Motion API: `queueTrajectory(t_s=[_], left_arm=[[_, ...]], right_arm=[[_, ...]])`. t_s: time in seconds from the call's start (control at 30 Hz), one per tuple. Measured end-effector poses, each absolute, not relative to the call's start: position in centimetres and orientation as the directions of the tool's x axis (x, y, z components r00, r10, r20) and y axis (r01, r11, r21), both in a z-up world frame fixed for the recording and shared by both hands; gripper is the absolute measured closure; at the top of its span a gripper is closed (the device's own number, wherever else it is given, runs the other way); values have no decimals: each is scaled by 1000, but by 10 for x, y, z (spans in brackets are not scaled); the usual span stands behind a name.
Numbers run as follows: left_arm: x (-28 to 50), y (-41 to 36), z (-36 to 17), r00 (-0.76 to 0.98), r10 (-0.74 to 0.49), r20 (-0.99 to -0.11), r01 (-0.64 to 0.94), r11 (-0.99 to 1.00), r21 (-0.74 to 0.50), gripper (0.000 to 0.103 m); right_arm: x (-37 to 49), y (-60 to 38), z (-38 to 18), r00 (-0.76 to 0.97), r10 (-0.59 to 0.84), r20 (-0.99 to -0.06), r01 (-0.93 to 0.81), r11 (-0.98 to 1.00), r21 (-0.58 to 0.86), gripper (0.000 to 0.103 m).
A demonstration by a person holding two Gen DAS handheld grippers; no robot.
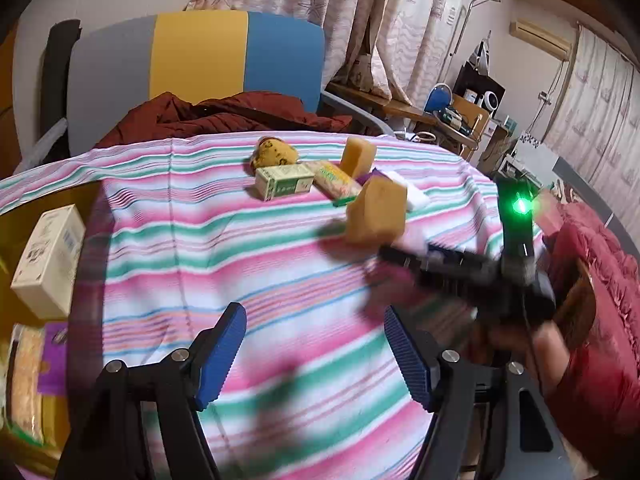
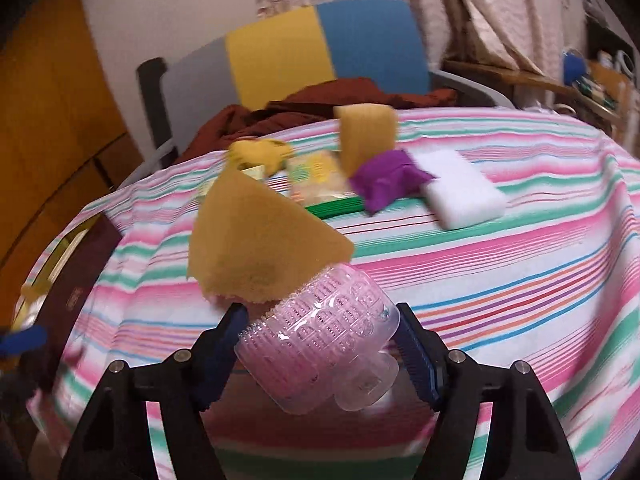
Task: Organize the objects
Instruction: 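Grasp yellow sponge block with left tool while right tool holds pink curler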
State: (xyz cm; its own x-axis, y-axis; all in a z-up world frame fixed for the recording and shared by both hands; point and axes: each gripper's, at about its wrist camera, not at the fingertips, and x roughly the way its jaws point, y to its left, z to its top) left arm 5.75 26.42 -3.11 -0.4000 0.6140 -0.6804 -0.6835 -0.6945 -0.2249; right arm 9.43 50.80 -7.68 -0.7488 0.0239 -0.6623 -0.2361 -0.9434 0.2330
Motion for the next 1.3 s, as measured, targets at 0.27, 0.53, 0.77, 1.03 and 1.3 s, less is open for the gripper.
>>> queueTrajectory(t_s=[0.27, 0.53, 0.77, 1.03, 1.3], left_arm=[[19, 308, -28, -299, 672, -677, -654, -661, -368, 24], [3, 356, -38, -230, 660, -716, -693, -627, -356, 24], [-9, 367, -55, -218, 639, -738, -702, -628, -336, 46], [-8, 341, -54, -261, 677, -689, -750, -591, -297, 62], [8, 306, -73, -264, 671, -693, -719, -616, -322, 62]], right_arm=[[89, 468, -81, -763, 15, -647, -157, -974, 162, 29], [90, 469, -83, -776, 11, -631, -154, -973, 172, 29], [91, 470, -84, -781, 10, -625, -155, -972, 178, 29], [89, 469, -85, -781, 22, -624, -159, -973, 165, 29], [91, 470, -85, -783, 23, -622, -162, -972, 168, 29]])
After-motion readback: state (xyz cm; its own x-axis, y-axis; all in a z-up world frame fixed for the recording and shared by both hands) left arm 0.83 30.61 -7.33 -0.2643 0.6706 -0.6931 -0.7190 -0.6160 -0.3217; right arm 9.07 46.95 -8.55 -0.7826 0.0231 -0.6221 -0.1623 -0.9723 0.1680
